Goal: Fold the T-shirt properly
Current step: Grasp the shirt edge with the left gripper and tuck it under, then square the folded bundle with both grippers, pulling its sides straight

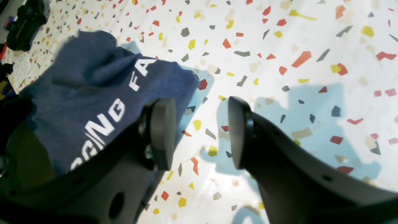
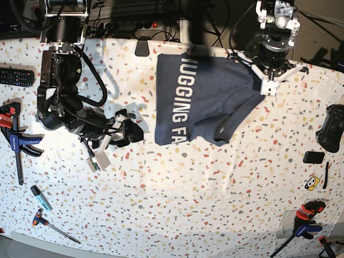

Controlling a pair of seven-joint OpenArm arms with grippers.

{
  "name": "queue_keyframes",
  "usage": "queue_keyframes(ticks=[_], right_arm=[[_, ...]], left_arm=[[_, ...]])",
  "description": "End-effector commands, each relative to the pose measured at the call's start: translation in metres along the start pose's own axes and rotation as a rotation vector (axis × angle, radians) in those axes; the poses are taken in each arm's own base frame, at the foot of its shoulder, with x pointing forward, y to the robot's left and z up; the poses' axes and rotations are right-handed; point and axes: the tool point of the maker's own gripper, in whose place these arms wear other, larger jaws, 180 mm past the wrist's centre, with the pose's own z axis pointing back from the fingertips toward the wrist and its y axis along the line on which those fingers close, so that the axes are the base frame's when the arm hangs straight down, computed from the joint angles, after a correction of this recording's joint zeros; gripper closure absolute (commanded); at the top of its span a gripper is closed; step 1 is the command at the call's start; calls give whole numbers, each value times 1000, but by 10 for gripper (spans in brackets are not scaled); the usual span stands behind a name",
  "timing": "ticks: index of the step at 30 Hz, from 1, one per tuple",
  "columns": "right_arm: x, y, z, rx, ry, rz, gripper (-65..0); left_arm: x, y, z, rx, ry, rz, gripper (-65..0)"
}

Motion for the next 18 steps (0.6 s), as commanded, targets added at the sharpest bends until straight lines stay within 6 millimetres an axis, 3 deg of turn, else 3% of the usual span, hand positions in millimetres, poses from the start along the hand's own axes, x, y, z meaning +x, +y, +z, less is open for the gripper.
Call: queue_keyframes(ticks=[1, 7, 10, 12, 16, 18], right_arm=[[20, 0, 5, 5, -55, 26, -277], [24, 6, 5, 35, -76, 10, -277], [24, 6, 5, 39, -79, 8, -277], [24, 7, 4, 41, -80, 7, -277], [24, 13, 1, 57, -73, 17, -275], [22, 22, -4, 81, -56, 36, -253]], left_arm=[[5, 8, 3, 24, -27, -3, 0], [-8, 24, 5, 65, 14, 2, 0], [-8, 27, 5, 76, 17, -5, -189], [-6, 28, 5, 86, 8, -20, -266], [10, 42, 9, 163, -67, 6, -262], [20, 43, 13, 164, -103, 23, -211]])
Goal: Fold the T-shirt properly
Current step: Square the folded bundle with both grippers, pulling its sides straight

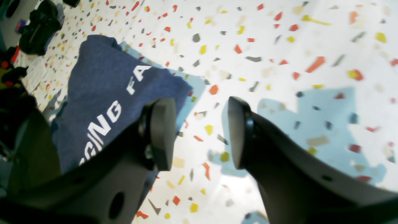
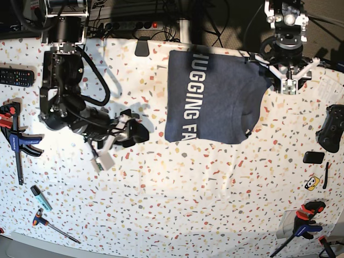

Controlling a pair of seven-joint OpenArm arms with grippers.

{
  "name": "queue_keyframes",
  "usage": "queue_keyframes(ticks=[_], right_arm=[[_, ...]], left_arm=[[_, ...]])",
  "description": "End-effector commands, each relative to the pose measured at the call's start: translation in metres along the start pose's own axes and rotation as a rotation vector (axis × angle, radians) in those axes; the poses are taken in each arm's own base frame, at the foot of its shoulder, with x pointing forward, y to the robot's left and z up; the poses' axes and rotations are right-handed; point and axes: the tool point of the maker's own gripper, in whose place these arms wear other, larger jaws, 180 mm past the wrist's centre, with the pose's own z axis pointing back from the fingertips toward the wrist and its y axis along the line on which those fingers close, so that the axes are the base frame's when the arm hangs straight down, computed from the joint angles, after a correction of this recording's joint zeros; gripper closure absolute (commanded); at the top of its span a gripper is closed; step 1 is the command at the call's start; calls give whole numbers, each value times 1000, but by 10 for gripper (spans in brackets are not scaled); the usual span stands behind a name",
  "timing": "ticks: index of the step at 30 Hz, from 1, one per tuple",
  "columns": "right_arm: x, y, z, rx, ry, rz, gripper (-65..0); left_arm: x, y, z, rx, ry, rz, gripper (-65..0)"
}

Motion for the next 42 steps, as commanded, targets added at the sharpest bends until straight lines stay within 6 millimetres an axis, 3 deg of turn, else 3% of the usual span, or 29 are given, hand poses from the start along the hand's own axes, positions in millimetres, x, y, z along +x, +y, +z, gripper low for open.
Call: queue_keyframes(ticks=[1, 4, 5, 11, 16, 19, 23, 28, 33, 39, 42], right_arm=[[20, 8, 0, 26, -47, 38, -215], [16, 23, -15, 43, -4, 116, -43], [15, 26, -20, 35, 8, 152, 0], [30, 49, -42, 36, 4, 330, 0], [41, 57, -69, 47, -23, 332, 0], [36, 49, -92, 42, 32, 294, 0], [19, 32, -108, 20, 120, 262, 0], [-12, 16, -108, -28, 209, 277, 0], [-39, -1, -96, -65, 245, 284, 0], [-60, -9, -73, -88, 233, 311, 0], [-72, -3, -61, -89, 238, 332, 0]], left_arm=[[17, 3, 5, 1, -59, 26, -165], [21, -5, 7, -47, -58, 112, 0], [18, -8, 7, -63, -44, 139, 0], [-5, -26, 13, -153, 64, 234, 0], [-28, -63, 36, -352, 160, 334, 0], [-33, -69, 44, -382, 159, 371, 0], [-47, -73, 37, -385, 177, 408, 0], [-56, -93, 15, -469, 188, 457, 0], [-49, -105, -18, -500, 188, 507, 0], [-18, -121, -50, -594, 133, 557, 0], [-3, -129, -66, -600, 117, 573, 0]])
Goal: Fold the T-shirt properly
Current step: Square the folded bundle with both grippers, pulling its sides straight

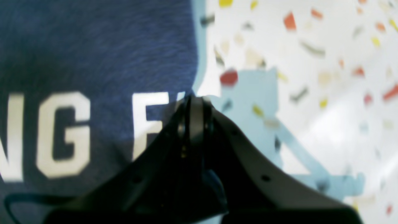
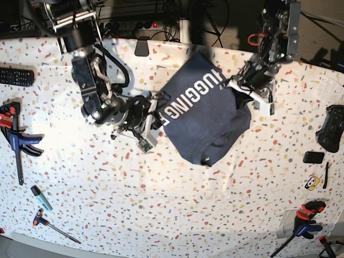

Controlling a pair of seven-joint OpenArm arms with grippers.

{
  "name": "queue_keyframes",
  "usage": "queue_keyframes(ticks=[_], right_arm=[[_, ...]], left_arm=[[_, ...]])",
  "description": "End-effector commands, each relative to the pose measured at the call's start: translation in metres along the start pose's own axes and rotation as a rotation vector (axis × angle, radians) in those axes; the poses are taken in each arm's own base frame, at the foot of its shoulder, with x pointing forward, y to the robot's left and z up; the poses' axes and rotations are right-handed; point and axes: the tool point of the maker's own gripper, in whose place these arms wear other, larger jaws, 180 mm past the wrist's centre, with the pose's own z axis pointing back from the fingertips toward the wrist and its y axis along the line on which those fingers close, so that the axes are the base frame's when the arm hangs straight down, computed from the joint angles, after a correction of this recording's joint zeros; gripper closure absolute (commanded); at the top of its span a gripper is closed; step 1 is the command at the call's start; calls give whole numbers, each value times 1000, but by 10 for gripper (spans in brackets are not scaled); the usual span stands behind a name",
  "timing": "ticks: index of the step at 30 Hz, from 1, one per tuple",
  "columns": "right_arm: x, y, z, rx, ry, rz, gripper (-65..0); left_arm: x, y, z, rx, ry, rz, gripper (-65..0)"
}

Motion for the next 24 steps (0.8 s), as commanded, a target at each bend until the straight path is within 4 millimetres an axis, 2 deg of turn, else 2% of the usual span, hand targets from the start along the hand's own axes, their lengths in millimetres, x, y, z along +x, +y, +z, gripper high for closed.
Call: queue_keyframes(ticks=[1, 5, 9, 13, 16, 19, 24], right_arm=[[0, 0, 5, -10, 8, 29, 0], [-6, 17, 15, -10, -9, 30, 0], [-11, 18, 25, -45, -16, 19, 0], [-13, 17, 31, -62, -26, 4, 0], [-12, 5, 35, -99, -35, -23, 0], [-11, -16, 47, -150, -63, -71, 0], [-3, -52, 82, -230, -141, -183, 0]], left_arm=[[3, -1, -7, 4, 18, -7, 0], [16, -14, -34, -54, 20, -4, 0], [21, -31, -59, -98, 42, 14, 0], [32, -37, -74, -95, 50, -47, 0], [47, -39, -77, -95, 33, -84, 0], [58, -33, -74, -89, 59, -110, 0], [89, -27, -50, -133, 21, -125, 0]])
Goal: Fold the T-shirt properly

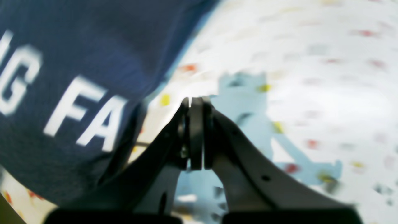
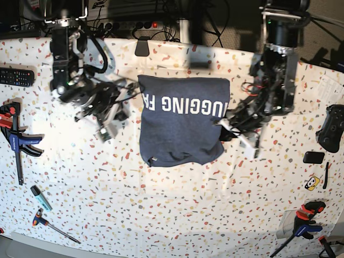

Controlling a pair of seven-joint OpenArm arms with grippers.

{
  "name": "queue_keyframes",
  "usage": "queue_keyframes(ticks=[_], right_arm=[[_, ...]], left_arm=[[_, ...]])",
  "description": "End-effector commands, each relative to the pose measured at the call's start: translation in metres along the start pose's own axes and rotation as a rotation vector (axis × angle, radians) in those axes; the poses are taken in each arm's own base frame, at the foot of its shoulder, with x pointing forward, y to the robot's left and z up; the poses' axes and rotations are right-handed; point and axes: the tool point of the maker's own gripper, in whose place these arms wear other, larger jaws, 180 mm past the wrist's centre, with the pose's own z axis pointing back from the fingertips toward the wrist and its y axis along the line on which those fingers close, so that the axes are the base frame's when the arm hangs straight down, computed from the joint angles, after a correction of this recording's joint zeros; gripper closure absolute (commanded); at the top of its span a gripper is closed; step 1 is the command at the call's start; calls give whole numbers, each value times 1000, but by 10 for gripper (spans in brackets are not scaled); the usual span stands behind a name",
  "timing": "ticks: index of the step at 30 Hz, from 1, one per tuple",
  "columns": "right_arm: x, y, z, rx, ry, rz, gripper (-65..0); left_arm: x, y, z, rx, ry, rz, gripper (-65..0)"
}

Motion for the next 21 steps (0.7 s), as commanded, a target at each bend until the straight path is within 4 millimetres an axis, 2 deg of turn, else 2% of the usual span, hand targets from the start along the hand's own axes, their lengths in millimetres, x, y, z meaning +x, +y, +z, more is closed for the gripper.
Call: queue_keyframes(ticks=[1, 5, 8, 14, 21], right_arm=[[22, -8, 10, -10, -70, 2, 0], [34, -19, 36, -2, -128, -79, 0], [24, -23, 52, -26, -113, -100, 0], [-18, -24, 88, -100, -38, -121, 0], [-77, -9, 135, -113, 70, -222, 0]], left_arm=[[32, -10, 8, -40, -83, -24, 0], [36, -8, 39, -51, -88, -81, 0], [25, -8, 61, -29, -72, -156, 0], [-8, 5, 105, 65, -35, -217, 0], [-39, 54, 170, 179, -32, -112, 0]])
